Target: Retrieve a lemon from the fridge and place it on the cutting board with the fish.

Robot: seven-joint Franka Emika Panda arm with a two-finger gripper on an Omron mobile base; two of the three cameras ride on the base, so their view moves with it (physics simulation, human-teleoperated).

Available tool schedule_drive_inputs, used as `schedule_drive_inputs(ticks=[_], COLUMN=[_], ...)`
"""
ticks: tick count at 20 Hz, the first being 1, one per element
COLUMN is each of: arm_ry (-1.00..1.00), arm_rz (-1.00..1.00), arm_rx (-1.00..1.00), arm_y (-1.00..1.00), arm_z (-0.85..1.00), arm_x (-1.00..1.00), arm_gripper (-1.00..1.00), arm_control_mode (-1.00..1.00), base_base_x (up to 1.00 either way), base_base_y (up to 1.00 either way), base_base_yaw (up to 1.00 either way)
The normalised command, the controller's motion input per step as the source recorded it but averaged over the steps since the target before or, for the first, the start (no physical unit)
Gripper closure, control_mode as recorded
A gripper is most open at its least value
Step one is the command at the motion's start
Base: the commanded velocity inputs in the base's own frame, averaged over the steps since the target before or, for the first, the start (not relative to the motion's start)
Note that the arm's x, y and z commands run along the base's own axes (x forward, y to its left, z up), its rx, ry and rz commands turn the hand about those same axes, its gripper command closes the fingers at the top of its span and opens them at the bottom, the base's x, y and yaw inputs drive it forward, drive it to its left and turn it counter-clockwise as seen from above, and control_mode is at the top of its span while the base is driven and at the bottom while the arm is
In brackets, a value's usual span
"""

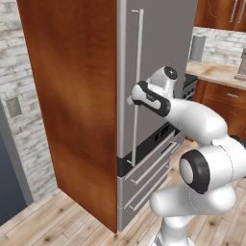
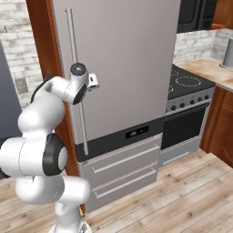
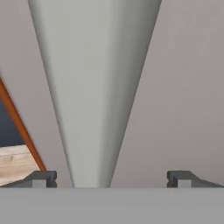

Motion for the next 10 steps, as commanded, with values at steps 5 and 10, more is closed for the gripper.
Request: schedule_drive_inputs(ticks=[5,10], arm_ry=[-0.08,-0.03], arm_rz=[0.04,0.06], arm_rx=[0.06,0.03], arm_y=[0.18,0.02], arm_z=[-0.15,-0.05], arm_x=[0.31,0.16], arm_gripper=[1.00,1.00], arm_control_mode=[-1.00,-1.00], base_base_x=[0.00,0.00], base_base_y=[0.00,0.00], base_base_yaw=[0.00,0.00])
